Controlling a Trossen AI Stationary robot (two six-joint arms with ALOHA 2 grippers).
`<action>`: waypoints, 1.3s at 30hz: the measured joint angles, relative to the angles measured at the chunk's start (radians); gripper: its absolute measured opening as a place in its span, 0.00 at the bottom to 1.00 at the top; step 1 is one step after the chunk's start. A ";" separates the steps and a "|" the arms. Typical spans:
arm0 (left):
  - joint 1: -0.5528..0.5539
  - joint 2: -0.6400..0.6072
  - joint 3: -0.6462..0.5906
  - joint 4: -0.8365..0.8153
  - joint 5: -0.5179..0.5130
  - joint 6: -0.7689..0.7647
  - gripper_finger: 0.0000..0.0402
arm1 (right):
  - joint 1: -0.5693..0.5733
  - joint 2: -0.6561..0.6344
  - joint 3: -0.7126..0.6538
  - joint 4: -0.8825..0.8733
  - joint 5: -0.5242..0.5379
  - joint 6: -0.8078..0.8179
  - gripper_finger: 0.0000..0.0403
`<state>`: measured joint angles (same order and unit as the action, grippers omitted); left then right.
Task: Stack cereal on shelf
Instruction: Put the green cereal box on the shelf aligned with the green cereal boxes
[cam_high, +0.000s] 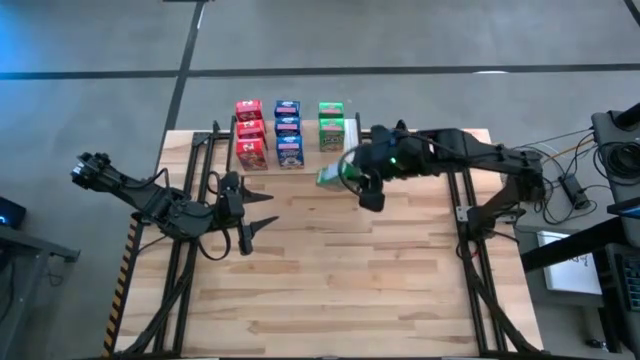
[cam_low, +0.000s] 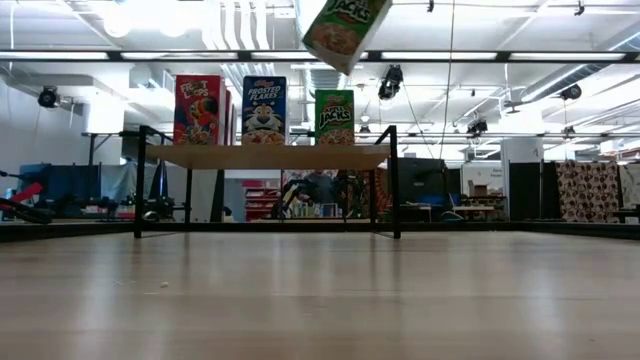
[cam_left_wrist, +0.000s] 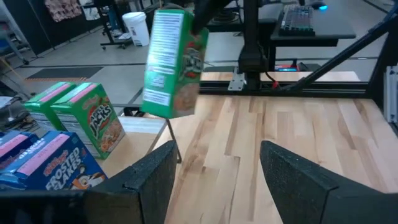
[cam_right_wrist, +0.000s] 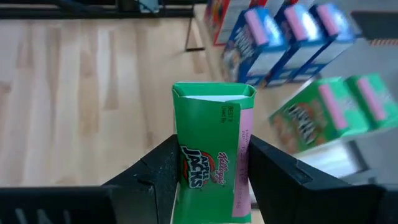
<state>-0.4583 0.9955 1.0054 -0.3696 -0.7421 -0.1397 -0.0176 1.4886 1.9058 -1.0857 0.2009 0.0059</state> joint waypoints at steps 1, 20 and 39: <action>0.000 0.000 0.000 0.000 -0.008 0.000 0.54 | -0.009 0.015 0.026 -0.006 0.000 -0.025 0.40; 0.000 0.000 0.000 0.000 -0.035 0.000 0.54 | -0.194 0.310 0.398 -0.267 0.001 -0.367 0.40; 0.000 0.000 0.000 -0.001 -0.035 0.015 0.54 | -0.237 0.380 0.379 -0.263 -0.073 -0.366 0.40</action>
<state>-0.4583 0.9955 1.0054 -0.3705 -0.7773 -0.1246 -0.2543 1.8689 2.2852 -1.3489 0.1276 -0.3605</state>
